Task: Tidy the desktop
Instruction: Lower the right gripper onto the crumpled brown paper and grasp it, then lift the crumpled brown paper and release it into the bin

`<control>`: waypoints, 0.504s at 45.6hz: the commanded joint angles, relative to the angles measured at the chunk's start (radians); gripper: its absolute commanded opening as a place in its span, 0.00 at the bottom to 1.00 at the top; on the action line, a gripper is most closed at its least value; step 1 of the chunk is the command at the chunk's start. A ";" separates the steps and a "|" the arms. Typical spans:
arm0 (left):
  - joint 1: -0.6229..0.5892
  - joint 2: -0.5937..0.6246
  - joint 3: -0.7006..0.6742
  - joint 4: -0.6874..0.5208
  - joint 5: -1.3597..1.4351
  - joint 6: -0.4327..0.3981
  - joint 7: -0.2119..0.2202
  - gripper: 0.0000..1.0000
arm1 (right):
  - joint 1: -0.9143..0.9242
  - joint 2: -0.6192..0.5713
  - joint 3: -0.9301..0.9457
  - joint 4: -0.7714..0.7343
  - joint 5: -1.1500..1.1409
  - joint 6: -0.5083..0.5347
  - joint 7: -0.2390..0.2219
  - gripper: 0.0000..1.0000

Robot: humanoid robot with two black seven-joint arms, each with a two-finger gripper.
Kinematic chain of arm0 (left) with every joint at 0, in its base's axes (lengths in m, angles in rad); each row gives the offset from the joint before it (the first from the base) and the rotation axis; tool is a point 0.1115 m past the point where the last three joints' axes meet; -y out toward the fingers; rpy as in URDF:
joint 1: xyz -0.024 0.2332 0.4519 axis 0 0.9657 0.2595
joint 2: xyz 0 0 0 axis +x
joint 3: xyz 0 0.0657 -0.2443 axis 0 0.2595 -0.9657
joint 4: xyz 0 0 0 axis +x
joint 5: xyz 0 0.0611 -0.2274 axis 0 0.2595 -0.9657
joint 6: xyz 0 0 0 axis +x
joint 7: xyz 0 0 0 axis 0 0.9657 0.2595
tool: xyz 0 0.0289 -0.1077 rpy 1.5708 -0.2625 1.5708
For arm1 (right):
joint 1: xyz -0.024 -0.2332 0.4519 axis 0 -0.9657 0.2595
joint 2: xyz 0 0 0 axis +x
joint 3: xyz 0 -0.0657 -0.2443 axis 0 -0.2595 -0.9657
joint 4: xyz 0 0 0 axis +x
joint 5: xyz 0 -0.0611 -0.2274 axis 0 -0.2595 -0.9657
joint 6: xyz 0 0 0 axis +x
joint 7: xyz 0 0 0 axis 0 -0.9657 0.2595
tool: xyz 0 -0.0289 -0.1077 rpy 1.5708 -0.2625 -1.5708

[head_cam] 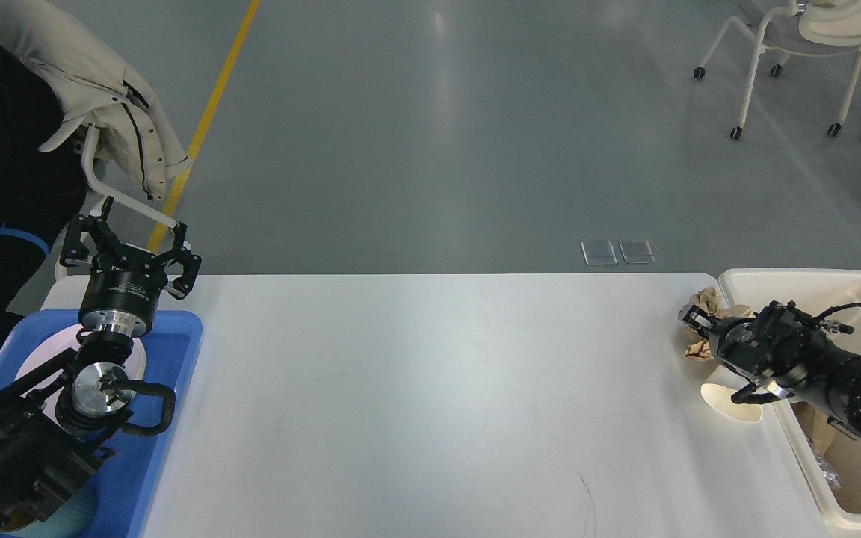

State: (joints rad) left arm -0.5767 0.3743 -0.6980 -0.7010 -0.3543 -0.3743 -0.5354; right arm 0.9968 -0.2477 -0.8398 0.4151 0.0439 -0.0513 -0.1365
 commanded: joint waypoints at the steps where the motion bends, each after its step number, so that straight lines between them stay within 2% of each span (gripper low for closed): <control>1: 0.000 0.000 0.000 0.000 0.000 0.000 0.000 0.97 | -0.001 -0.001 0.001 -0.004 0.001 -0.005 -0.008 0.59; 6: 0.000 0.000 0.000 0.000 0.000 0.000 0.000 0.97 | -0.009 -0.001 0.001 -0.004 -0.001 -0.007 -0.008 0.38; 9: 0.000 0.000 0.000 0.000 0.000 0.000 0.000 0.97 | -0.012 -0.001 0.001 -0.003 -0.001 -0.008 -0.008 0.30; 15: 0.000 -0.001 0.000 0.000 0.000 0.000 0.000 0.97 | -0.020 0.004 0.001 -0.003 -0.001 -0.021 -0.011 0.00; 23: 0.000 0.000 0.000 0.000 0.000 0.000 0.000 0.97 | -0.023 0.002 0.001 -0.001 -0.002 -0.031 -0.021 0.00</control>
State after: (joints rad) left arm -0.5767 0.3744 -0.6980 -0.7010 -0.3543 -0.3743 -0.5354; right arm 0.9749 -0.2430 -0.8391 0.4136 0.0418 -0.0777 -0.1530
